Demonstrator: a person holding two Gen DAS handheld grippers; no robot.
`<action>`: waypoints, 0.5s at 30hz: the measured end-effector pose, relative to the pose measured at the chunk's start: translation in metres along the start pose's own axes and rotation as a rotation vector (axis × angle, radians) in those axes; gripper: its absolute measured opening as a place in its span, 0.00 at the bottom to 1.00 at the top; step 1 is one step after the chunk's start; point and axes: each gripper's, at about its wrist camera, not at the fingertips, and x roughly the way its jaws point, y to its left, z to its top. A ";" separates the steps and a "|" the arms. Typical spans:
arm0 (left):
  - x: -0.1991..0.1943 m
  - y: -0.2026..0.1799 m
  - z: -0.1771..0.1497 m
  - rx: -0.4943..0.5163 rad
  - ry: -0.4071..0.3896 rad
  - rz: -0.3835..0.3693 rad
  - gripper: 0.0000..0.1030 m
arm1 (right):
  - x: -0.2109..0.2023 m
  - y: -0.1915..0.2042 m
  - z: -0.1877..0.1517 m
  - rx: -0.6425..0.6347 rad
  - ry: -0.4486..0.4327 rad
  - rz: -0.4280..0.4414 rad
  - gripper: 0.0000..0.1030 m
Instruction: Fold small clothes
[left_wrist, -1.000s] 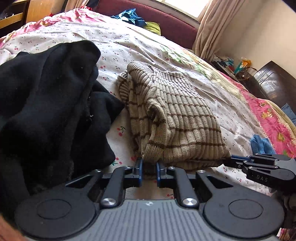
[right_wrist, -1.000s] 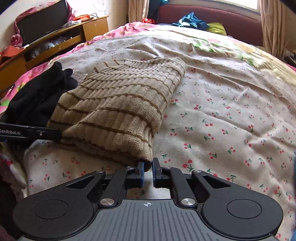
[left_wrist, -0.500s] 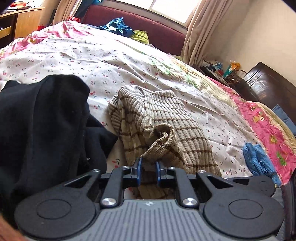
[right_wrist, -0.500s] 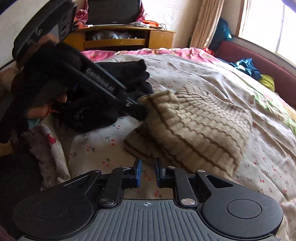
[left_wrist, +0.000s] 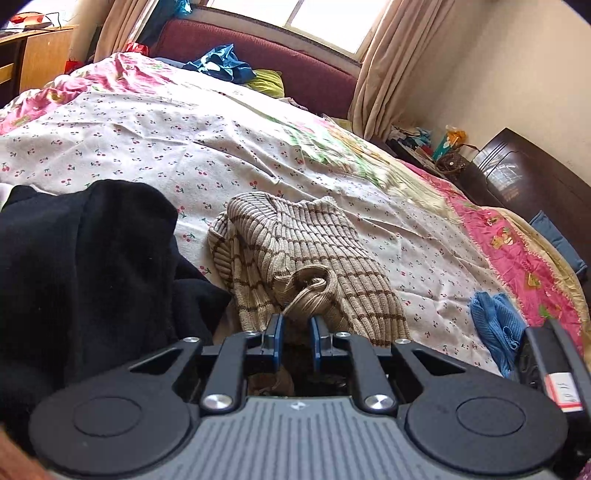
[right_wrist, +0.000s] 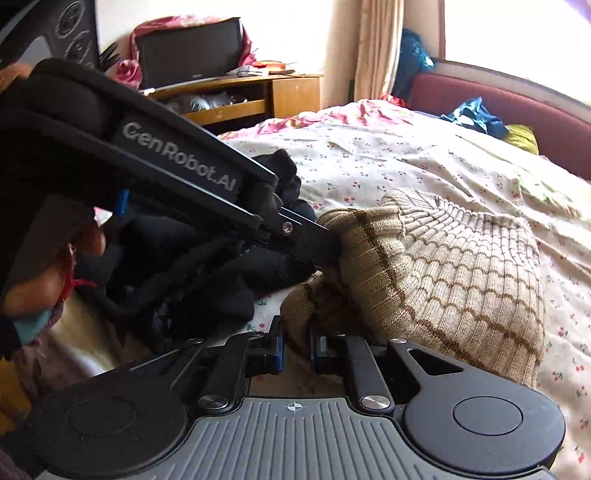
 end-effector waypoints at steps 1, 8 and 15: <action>0.001 0.002 -0.003 -0.008 0.007 0.004 0.27 | 0.006 -0.002 -0.002 0.041 0.019 0.010 0.13; 0.005 0.008 -0.026 -0.051 0.058 0.018 0.27 | 0.006 -0.006 -0.020 0.073 0.009 0.018 0.21; -0.016 -0.004 -0.022 0.076 -0.014 0.049 0.47 | -0.057 -0.026 -0.029 -0.021 -0.084 -0.115 0.28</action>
